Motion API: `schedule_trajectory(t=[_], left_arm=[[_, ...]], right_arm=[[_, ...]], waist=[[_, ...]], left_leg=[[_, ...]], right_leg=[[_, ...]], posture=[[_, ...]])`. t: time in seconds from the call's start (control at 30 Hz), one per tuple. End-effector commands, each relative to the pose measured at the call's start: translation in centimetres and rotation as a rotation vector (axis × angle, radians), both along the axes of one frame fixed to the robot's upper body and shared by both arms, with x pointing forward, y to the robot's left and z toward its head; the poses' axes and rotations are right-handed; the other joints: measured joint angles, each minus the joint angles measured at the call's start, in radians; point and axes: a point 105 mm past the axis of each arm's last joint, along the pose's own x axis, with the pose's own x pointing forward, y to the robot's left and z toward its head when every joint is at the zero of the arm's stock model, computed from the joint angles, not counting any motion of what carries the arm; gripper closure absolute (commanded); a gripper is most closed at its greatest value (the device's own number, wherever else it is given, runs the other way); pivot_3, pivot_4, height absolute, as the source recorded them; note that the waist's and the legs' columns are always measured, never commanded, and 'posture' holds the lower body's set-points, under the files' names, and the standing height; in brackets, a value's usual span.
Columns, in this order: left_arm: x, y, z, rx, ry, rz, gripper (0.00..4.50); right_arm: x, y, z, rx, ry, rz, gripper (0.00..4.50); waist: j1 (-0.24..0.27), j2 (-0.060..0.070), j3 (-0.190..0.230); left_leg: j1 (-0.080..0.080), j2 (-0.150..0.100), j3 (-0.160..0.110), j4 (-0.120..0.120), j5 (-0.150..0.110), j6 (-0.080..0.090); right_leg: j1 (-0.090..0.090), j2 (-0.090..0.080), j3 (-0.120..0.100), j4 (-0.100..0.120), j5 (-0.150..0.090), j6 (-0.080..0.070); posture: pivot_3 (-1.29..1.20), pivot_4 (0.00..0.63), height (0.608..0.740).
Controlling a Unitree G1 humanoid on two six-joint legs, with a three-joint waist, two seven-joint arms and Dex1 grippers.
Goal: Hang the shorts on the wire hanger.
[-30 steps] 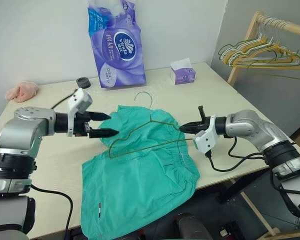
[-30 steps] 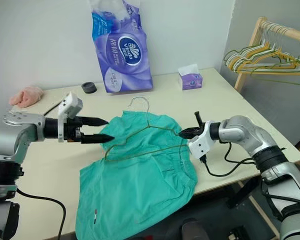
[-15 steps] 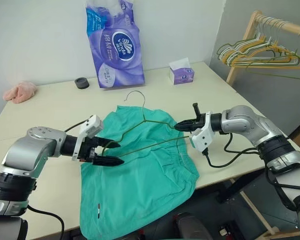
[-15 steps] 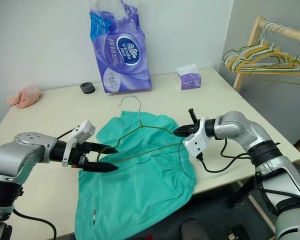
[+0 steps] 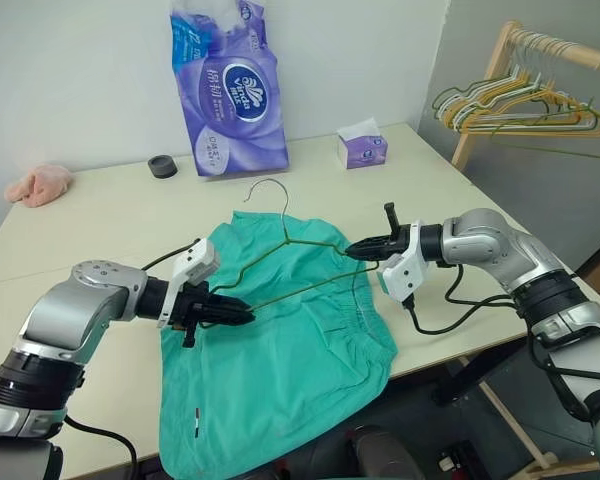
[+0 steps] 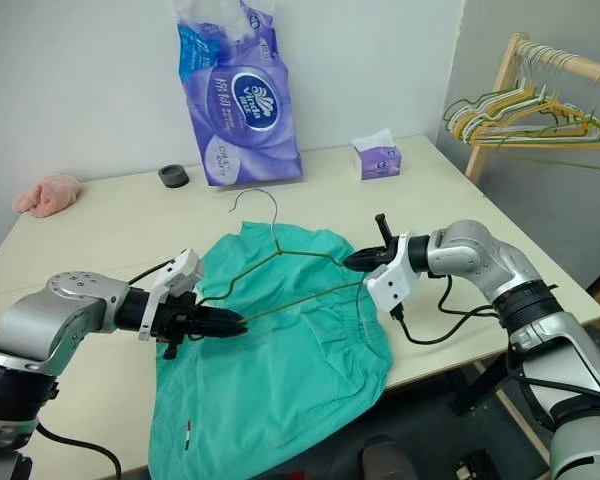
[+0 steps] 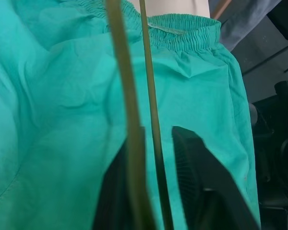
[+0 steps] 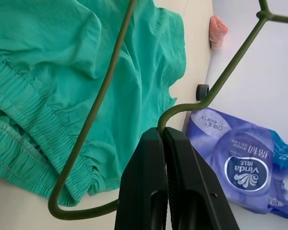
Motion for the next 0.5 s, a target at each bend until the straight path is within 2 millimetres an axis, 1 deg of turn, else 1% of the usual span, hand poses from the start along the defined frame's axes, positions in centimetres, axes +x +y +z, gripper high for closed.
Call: schedule_trajectory(t=[0.03,0.13,0.33,0.37,0.4,0.43,0.5], left_arm=[[0.0,-0.6,0.6,-0.023,-0.028,-0.012,4.47],[0.0,-0.5,0.6,-0.022,-0.033,-0.001,4.5],[0.2,-0.6,0.7,-0.023,-0.049,0.016,4.5],[0.2,-0.6,0.8,-0.025,-0.054,0.014,4.5],[0.3,-0.7,0.8,-0.017,-0.07,0.005,4.5],[0.2,-0.7,0.8,0.006,-0.097,-0.012,4.5],[0.2,-0.7,0.8,0.049,-0.145,-0.043,4.5]], right_arm=[[-0.8,1.0,1.9,0.032,-0.037,0.059,4.5],[-1.0,0.9,2.0,0.042,-0.004,0.046,3.82],[-2.0,0.7,2.6,0.035,0.038,0.05,1.85],[-2.2,0.6,2.7,0.044,0.072,0.037,1.53],[-2.3,0.5,3.1,0.079,0.144,-0.001,1.14],[-2.4,0.3,3.5,0.127,0.247,-0.056,0.88],[-2.6,-0.2,3.9,0.183,0.415,-0.138,0.1]], waist=[[0.0,0.0,0.0],[0.0,0.0,0.0],[0.001,0.0,0.0],[0.002,0.0,0.0],[0.003,0.0,0.0],[0.004,0.0,0.0],[0.01,0.0,0.0]], left_leg=[[0.0,0.0,0.0,0.0,0.0,0.0],[0.0,0.0,0.0,0.0,0.0,0.0],[0.0,0.0,-0.001,0.0,0.0,0.0],[0.0,0.0,-0.001,0.0,0.0,0.0],[0.0,0.0,-0.001,0.0,0.0,0.0],[0.0,0.0,-0.001,0.0,0.0,0.0],[-0.001,0.0,-0.001,0.0,0.0,0.0]], right_leg=[[0.0,0.0,0.0,0.0,0.0,0.0],[0.0,0.0,0.0,0.0,0.0,0.0],[0.0,-0.001,0.0,0.0,0.0,0.0],[0.0,-0.001,-0.001,0.0,0.0,0.0],[0.0,-0.001,-0.001,0.0,0.0,0.0],[0.001,-0.001,-0.001,0.0,0.0,0.0],[0.001,-0.002,-0.001,-0.001,0.0,0.0]], posture=[[-0.24,0.048,0.74],[-0.24,0.048,0.74],[-0.24,0.051,0.74],[-0.24,0.051,0.74],[-0.24,0.053,0.74],[-0.24,0.053,0.74],[-0.24,0.053,0.74]])
